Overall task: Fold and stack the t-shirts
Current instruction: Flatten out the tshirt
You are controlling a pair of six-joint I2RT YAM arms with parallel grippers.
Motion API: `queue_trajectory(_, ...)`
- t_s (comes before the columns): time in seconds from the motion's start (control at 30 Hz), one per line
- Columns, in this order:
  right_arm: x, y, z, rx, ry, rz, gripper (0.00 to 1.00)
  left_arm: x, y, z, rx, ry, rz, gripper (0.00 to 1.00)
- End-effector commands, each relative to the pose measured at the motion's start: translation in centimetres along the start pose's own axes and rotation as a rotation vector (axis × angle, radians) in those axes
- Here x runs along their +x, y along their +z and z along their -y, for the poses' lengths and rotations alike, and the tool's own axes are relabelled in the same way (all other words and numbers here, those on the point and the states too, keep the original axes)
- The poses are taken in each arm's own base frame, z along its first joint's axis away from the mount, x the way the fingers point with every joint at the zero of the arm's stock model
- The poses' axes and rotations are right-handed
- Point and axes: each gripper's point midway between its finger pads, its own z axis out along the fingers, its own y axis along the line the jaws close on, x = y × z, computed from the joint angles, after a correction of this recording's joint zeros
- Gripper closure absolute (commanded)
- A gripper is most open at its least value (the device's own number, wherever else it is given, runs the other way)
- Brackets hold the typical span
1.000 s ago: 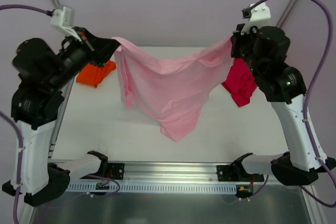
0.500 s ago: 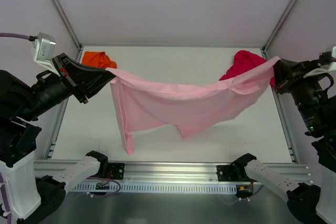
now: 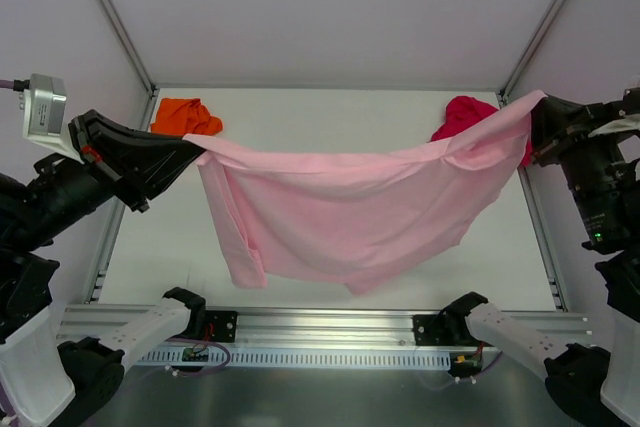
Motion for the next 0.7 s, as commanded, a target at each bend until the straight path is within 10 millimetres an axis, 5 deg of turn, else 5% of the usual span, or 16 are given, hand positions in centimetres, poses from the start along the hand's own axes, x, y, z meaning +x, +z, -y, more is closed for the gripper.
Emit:
queue_trajectory(0.0,-2.0,2.3,0.6,0.059,-0.064,0.054,0.99,-2.9,-0.1,0.2,-0.019,0.048,0.106,1.0)
queue_trajectory(0.17,-2.8,2.8,-1.0,-0.017,-0.012,0.062,0.99,-2.9,1.4,0.2,0.024,0.032,0.081,1.0)
queue_trajectory(0.27,-3.5,1.5,-0.9,-0.03,0.021,0.08,0.99,-3.6,0.1,1.4,0.037,0.048,0.117,1.0)
queue_trajectory(0.37,-5.7,-1.8,1.8,0.062,0.049,0.183,0.99,-4.4,-2.0,1.6,-0.023,0.067,0.182,1.0)
queue_trajectory(0.47,-5.7,-3.2,3.9,0.148,0.007,0.19,0.99,-4.8,-3.5,2.2,-0.036,0.078,0.21,1.0)
queue_trajectory(0.67,-6.8,-5.9,4.8,0.149,0.024,0.214,0.99,-5.2,-5.3,4.4,0.011,0.1,0.219,1.0)
